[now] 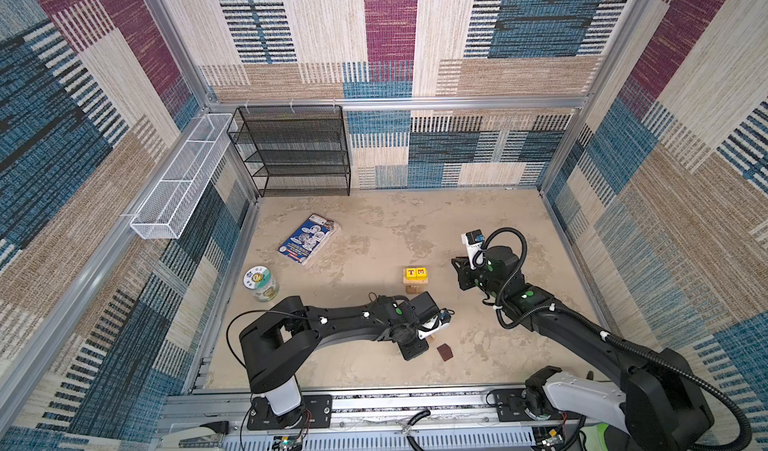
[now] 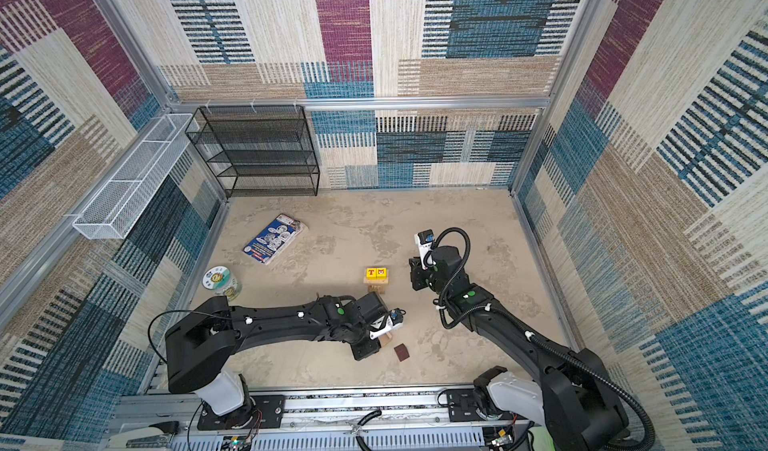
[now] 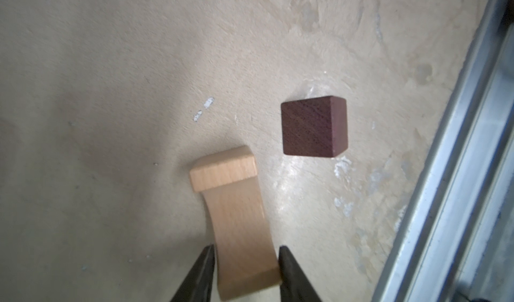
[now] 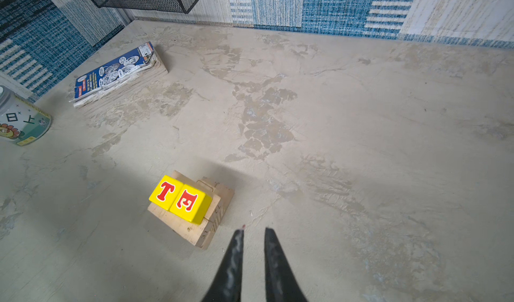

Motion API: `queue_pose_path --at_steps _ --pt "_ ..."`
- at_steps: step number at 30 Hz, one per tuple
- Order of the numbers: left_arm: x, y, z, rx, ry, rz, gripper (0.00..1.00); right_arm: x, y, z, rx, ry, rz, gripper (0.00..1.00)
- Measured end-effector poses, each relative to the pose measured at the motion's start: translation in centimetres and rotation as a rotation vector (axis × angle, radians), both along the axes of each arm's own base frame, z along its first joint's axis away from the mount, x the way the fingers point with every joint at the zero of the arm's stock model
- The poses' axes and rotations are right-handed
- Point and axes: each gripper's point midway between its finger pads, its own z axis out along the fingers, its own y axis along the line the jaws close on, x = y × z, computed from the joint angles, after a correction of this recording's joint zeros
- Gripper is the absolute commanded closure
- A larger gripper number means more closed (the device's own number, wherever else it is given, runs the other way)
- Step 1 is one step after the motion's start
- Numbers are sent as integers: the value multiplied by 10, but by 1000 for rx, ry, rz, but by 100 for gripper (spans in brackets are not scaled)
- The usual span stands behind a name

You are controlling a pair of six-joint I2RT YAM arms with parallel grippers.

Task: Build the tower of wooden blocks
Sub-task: 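Move the left gripper to the curved pine arch block and close on it, then lift the arch block with the left gripper while the right gripper approaches it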

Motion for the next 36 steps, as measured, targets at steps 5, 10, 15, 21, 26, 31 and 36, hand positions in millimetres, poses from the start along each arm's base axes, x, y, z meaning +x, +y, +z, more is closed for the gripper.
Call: queue_pose_path --at_steps 5,10,15,21,26,31,36 --pt "1 -2 3 -4 -1 1 73 2 1 0 -1 3 0 82" --pt "1 -1 5 3 1 1 100 5 3 4 2 -2 1 82" --pt "5 -4 20 -20 -22 5 100 7 4 13 12 -10 -1 81" --pt "20 -25 89 -176 -129 -2 100 16 14 68 91 -95 15 81" --pt "33 -29 163 -351 -268 -12 100 9 11 132 164 -235 20 77" --pt "81 -12 239 -542 -390 84 100 2 6 193 239 -387 16 70" --pt "120 -2 301 -715 -460 98 100 -6 18 238 320 -493 99 67"
